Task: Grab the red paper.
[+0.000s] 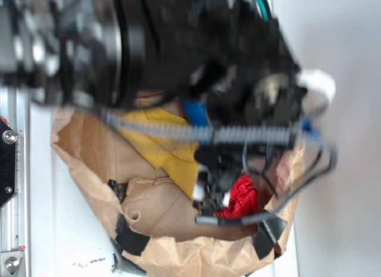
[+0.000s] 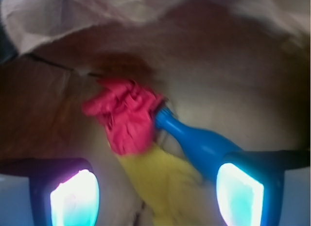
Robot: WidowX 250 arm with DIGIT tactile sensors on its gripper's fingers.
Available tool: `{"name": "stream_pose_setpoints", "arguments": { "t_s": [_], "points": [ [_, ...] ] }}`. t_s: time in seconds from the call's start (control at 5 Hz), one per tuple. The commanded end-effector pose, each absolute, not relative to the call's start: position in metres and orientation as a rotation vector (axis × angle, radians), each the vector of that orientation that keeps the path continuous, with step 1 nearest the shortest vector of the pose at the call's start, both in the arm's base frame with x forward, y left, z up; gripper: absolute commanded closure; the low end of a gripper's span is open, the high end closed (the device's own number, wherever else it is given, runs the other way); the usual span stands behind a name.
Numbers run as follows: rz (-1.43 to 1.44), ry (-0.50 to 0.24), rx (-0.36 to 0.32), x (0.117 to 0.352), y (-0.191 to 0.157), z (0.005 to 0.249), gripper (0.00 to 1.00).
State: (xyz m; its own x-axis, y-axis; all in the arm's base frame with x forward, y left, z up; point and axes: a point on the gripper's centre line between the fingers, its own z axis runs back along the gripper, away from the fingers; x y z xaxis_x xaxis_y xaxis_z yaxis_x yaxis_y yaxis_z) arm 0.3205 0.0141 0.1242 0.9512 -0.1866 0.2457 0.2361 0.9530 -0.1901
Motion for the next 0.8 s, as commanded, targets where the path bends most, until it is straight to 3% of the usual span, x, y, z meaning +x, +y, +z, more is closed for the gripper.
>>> {"name": "stream_pose_setpoints", "arguments": {
  "t_s": [0.0,0.2,0.6],
  "points": [
    [-0.266,-0.359,-0.087,0.320,0.005,0.122,0.00],
    [-0.330,-0.373,-0.088,0.308,-0.006,0.111,0.00],
    [-0.286,-0.418,-0.051,0.313,-0.031,0.103,0.00]
  ]
}}
